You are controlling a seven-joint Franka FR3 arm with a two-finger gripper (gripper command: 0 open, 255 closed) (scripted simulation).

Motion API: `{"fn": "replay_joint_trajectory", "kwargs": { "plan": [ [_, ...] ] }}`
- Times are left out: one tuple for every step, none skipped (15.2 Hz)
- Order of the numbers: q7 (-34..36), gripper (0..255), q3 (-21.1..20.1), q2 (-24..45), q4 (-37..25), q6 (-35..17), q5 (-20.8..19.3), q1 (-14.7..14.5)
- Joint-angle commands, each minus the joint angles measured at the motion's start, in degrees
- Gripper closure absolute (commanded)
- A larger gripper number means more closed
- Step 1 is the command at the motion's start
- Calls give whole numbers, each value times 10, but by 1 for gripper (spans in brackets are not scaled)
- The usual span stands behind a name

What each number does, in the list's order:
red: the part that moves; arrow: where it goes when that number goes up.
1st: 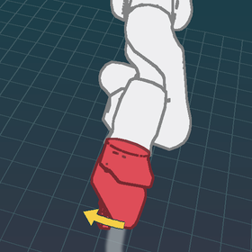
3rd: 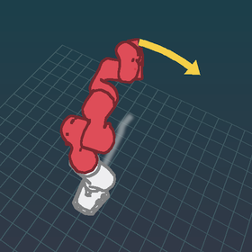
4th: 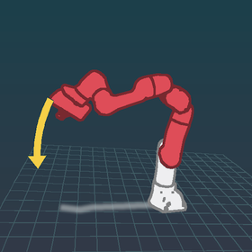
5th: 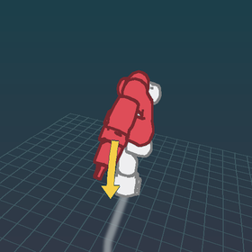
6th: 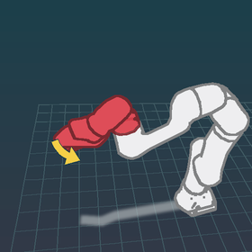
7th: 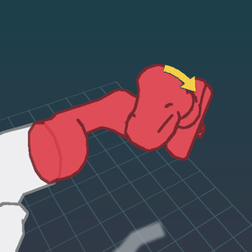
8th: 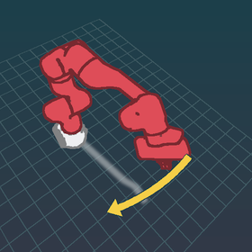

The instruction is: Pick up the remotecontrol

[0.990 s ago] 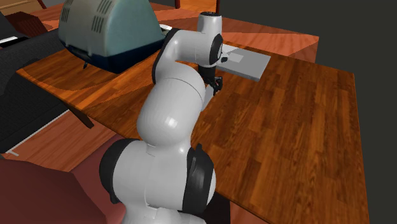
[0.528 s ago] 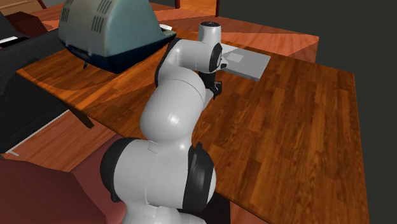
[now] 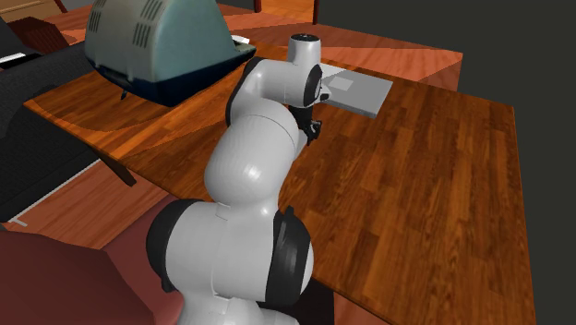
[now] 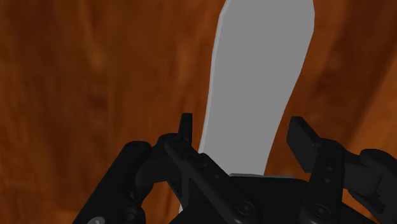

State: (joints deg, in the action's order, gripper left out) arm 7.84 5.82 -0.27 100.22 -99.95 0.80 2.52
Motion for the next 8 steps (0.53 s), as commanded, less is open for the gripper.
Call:
{"fn": "replay_joint_trajectory", "kwargs": {
  "plan": [
    [0, 255, 0, 0, 1, 0, 0, 0],
    [0, 255, 0, 1, 1, 0, 0, 0],
    [0, 255, 0, 1, 0, 0, 0, 0],
    [0, 255, 0, -1, 2, 0, 0, 0],
    [0, 255, 0, 0, -6, 7, 0, 0],
    [0, 255, 0, 0, -14, 15, 0, 0],
    [0, 255, 0, 1, -23, 23, 0, 0],
    [0, 255, 0, 2, -31, 31, 0, 0]
  ]
}}
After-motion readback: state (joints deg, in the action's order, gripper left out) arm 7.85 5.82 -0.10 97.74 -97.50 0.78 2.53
